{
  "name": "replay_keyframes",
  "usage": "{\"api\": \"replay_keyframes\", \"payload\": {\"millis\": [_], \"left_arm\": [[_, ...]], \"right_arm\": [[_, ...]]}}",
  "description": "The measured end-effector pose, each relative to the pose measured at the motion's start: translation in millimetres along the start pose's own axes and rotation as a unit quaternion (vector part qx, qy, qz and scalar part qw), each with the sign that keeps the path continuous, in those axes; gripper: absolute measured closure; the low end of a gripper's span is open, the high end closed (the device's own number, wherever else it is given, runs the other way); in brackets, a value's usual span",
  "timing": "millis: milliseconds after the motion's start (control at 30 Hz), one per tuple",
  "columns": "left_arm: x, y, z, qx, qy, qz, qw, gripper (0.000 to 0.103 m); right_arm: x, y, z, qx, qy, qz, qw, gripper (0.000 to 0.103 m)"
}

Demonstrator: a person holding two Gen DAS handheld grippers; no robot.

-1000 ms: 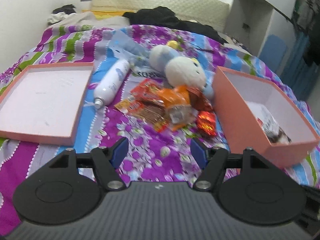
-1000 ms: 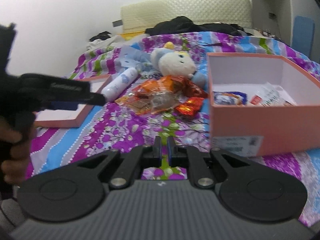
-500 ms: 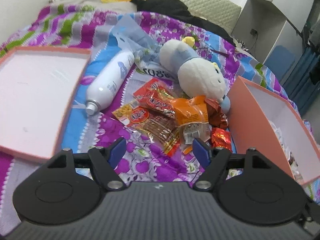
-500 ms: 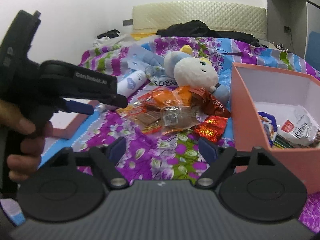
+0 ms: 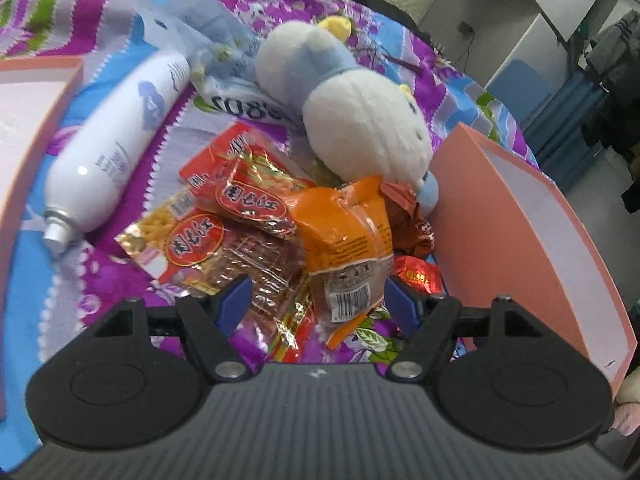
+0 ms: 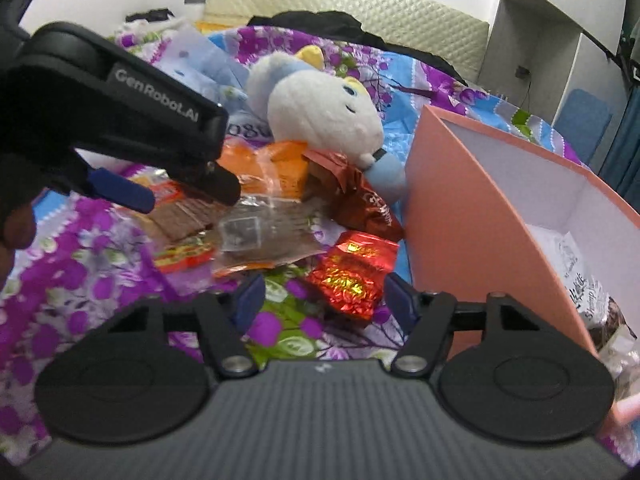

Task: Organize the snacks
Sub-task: 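Reach the left tool to the orange bread bag while the right tool reaches a red candy packet, then grasp the orange bread bag with the left tool while the right tool grasps the red candy packet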

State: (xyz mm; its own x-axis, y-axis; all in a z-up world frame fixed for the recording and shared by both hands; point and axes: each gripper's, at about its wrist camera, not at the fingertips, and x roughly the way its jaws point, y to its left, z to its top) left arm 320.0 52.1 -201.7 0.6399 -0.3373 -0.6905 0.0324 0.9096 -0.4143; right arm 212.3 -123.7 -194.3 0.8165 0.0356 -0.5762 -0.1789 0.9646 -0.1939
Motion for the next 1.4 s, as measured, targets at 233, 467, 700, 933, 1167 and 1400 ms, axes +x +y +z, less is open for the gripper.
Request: {"api": "replay_keyframes", "payload": {"millis": [233, 467, 700, 933, 1167, 1400], "left_arm": [[24, 0, 6, 0.009, 0.019, -0.038, 0.999, 0.028], [48, -7, 7, 0.027, 0.038, -0.049, 0.9977, 0.045], [42, -13, 6, 0.039, 0.029, -0.036, 0.9982, 0.056], [15, -16, -2, 0.033, 0.02, -0.025, 0.9989, 0.074], [-29, -19, -26, 0.013, 0.01, -0.017, 0.9997, 0.079], [-80, -6, -60, -0.034, 0.009, -0.025, 0.9991, 0.08]], "right_arm": [[26, 12, 0, -0.047, 0.013, -0.043, 0.998, 0.037], [44, 13, -7, -0.063, 0.036, -0.051, 0.996, 0.052], [38, 9, -7, -0.06, 0.036, -0.04, 0.997, 0.065], [18, 11, -10, -0.067, 0.032, -0.012, 0.997, 0.072], [-17, 11, -16, -0.071, 0.029, 0.008, 0.997, 0.076], [-55, 15, -24, -0.091, 0.018, 0.024, 0.995, 0.077]]}}
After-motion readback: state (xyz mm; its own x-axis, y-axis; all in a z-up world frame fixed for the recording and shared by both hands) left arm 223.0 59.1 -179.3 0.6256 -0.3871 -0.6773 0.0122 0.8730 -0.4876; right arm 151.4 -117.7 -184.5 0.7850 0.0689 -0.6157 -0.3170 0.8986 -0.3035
